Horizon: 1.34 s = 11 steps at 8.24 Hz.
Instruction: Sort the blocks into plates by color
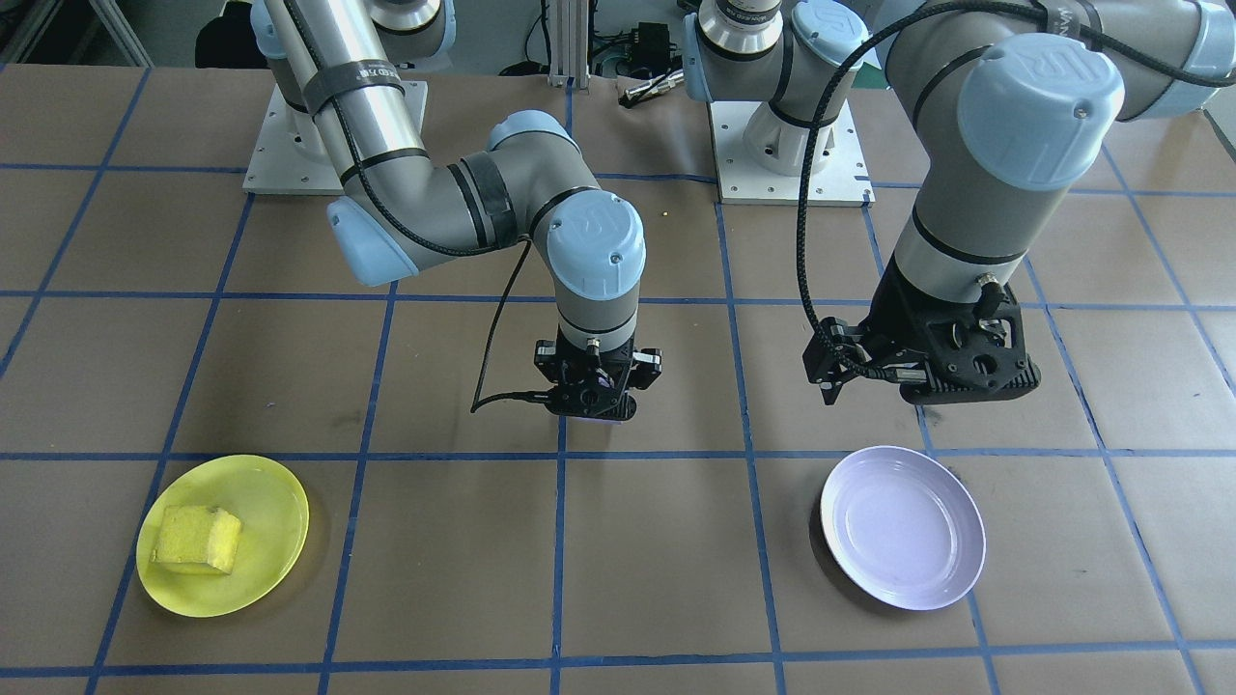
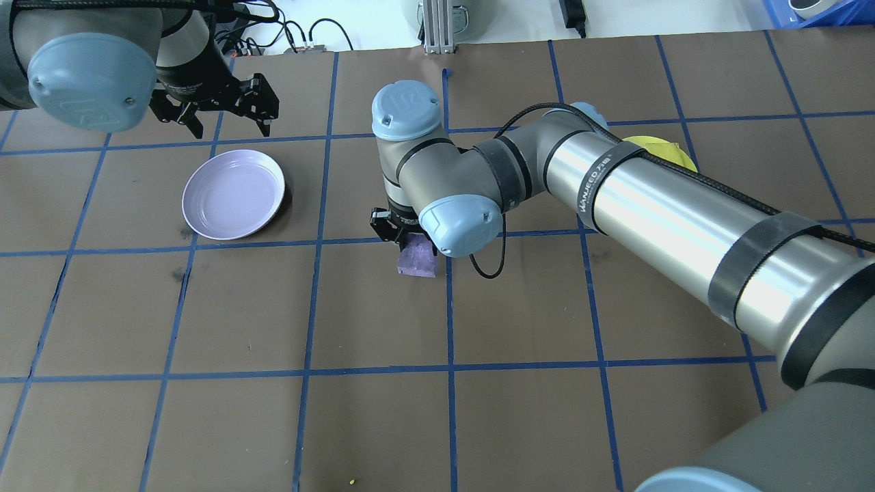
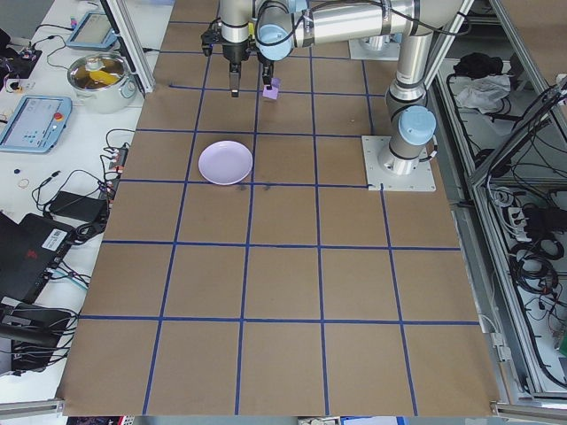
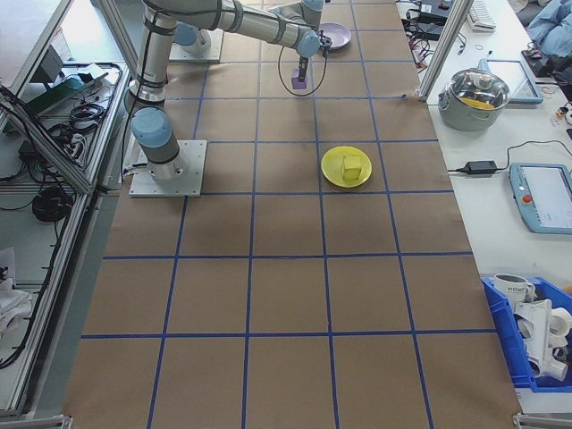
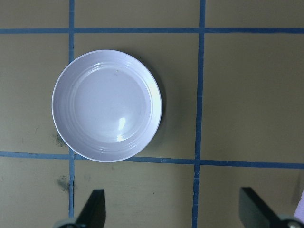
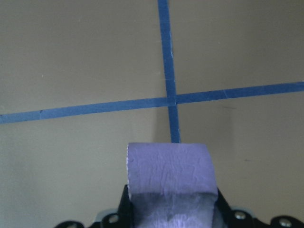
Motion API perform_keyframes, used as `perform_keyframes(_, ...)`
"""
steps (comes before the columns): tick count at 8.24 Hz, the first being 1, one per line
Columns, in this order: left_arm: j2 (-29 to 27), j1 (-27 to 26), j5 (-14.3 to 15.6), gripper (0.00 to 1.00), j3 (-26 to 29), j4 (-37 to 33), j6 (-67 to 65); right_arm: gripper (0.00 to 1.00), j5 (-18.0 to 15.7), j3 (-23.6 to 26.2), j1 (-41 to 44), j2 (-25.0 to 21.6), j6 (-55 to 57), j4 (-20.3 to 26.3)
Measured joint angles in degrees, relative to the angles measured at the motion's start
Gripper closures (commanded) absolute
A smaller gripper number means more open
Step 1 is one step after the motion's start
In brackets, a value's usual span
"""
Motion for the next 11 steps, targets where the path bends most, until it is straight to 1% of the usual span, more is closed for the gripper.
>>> perform_keyframes(1,0.0,0.0,0.0,0.00,0.0,-0.1,0.0,0.23,0.0,-0.1,0.6,1.0,-0.3,-1.2)
perform_keyframes(2,0.0,0.0,0.2,0.00,0.0,-0.3,0.0,0.10,0.2,-0.2,0.8,1.4,-1.3,-1.9)
perform_keyframes(3,0.0,0.0,0.2,0.00,0.0,-0.5,0.0,0.00,0.8,-0.1,0.9,1.6,-2.1,-2.2)
perform_keyframes(6,-0.1,0.0,0.2,0.00,0.0,-0.7,0.0,0.00,1.8,-0.2,0.1,1.6,-3.0,-2.4)
perform_keyframes(7,-0.1,0.0,0.2,0.00,0.0,-0.8,0.0,0.00,2.9,-0.8,-1.2,0.9,-5.3,-2.0)
perform_keyframes(8,-0.1,0.0,0.2,0.00,0.0,-0.8,0.0,0.00,3.8,-1.5,-3.5,-0.5,-8.9,-0.2)
perform_keyframes(9,-0.2,-0.1,-0.1,0.00,-0.1,-0.7,0.0,0.05,4.7,-2.1,-6.8,-2.6,-13.5,2.5)
perform_keyframes(10,-0.6,-0.4,-0.3,0.00,-0.2,-0.8,-0.1,0.05,5.2,-2.3,-11.0,-4.9,-19.2,4.4)
perform_keyframes(11,-1.1,-1.1,-0.6,0.00,-1.1,-0.8,-0.3,0.06,5.1,-2.4,-15.1,-6.9,-25.2,5.2)
